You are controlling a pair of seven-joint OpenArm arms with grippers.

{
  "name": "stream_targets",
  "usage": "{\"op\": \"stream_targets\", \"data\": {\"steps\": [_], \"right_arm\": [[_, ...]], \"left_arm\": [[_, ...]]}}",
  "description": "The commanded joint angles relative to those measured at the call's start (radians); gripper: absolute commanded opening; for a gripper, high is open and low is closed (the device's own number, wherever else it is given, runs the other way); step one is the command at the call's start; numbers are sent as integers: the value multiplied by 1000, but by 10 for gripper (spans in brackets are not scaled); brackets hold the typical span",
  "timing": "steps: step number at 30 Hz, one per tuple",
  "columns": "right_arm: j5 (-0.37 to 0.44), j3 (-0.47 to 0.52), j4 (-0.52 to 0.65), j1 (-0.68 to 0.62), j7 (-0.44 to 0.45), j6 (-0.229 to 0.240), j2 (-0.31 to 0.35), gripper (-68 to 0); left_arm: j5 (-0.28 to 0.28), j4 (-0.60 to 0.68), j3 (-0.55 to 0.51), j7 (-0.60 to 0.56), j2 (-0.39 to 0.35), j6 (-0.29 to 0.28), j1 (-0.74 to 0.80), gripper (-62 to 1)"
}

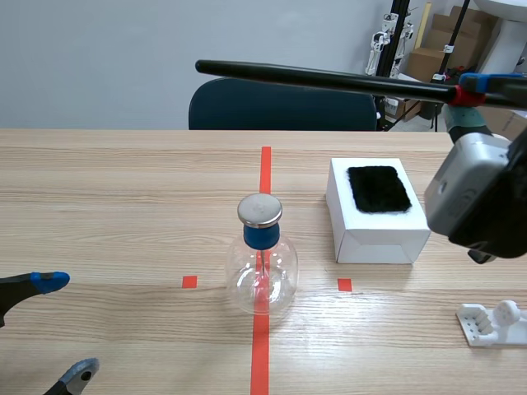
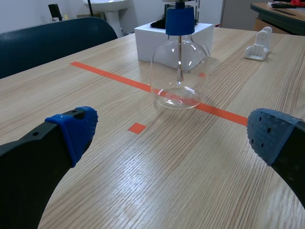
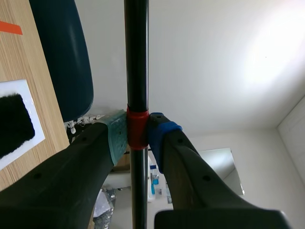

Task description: Do the electroscope experiment. rub the rod on the fur

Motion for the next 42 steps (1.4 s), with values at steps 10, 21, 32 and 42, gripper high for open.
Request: {"op": "stream_targets", "data": {"steps": [10,21,32,42], "right_arm": [[12,9,18,6,-27,-14,0,-676],[-25,9,18,72,-156,-28,0,-676],[-142,56,-9,189,-267,68,0,-673],[-187,61,-192,356,-270,68,42,-635]], "left_arm": [[-13,19,-6,-46,-9,2,0,14],[-13,19,-6,-46,-9,2,0,14],[-13,19,-6,-46,-9,2,0,14],[-13,19,-6,-46,-9,2,0,14]]}}
